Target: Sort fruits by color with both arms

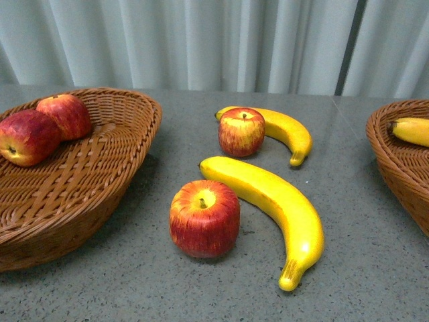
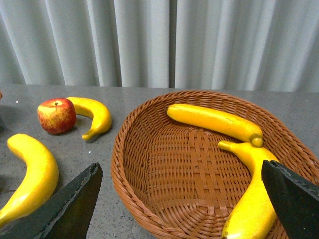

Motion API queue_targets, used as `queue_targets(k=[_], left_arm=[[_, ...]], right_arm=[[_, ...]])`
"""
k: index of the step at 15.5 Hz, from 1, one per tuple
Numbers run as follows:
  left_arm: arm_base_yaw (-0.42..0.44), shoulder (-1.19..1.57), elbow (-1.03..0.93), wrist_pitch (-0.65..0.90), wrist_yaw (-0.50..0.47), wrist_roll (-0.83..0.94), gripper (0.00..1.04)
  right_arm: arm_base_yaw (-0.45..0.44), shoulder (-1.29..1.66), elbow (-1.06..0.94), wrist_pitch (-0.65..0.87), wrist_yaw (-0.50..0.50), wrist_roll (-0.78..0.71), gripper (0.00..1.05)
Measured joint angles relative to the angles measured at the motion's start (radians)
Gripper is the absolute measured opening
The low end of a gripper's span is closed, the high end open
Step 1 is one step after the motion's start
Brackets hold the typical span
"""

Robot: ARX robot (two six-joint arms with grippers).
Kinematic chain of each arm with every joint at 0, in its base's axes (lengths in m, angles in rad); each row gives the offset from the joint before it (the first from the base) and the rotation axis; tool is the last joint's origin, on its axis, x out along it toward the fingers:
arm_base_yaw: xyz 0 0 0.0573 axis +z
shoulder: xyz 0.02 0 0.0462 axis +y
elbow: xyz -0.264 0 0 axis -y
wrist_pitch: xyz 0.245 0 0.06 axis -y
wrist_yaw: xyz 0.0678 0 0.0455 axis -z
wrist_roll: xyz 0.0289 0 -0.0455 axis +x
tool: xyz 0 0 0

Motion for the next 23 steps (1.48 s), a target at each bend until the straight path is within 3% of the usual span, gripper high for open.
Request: queue_targets(k=[14,15,16,17,18,20,21,23], left_arm=[[0.0,0.0,0.0,0.0,0.0,0.0,0.98],[-0.015,0.014,0.011,-0.05,-0.041,-0.013,0.98],[-0.12,0.168,0.1,-0.212,-0.265,-0.074,0.98],[-0.158,0.351,0.167,-0.122,-0.377,-0.081,0.98],[-0.158,0.486,0.23,0.0,-0.402,-0.073,0.98],[-0.203,0.765,0.375,0.224,-0.283,0.016,0.98],[-0.246,0.996,0.512,0.287,-0.163,0.097,0.98],[-0.304,1.174,0.631,0.25,-0.039,0.143,0.98]], right_arm=[[0.0,0.0,0.0,0.0,0.0,0.0,0.98],[0.0,0.0,0.0,0.0,0.0,0.0,0.98],[0.0,0.0,0.0,0.0,0.003,0.001,0.98],[0.0,0.0,0.0,0.002,-0.002,0.002,0.98],[0.0,0.0,0.0,0.001,0.002,0.002,0.98],[0.0,0.0,0.0,0.001,0.002,0.002,0.98],[0.0,0.0,0.0,0.001,0.002,0.002,0.98],[0.0,0.0,0.0,0.0,0.002,0.002,0.98]])
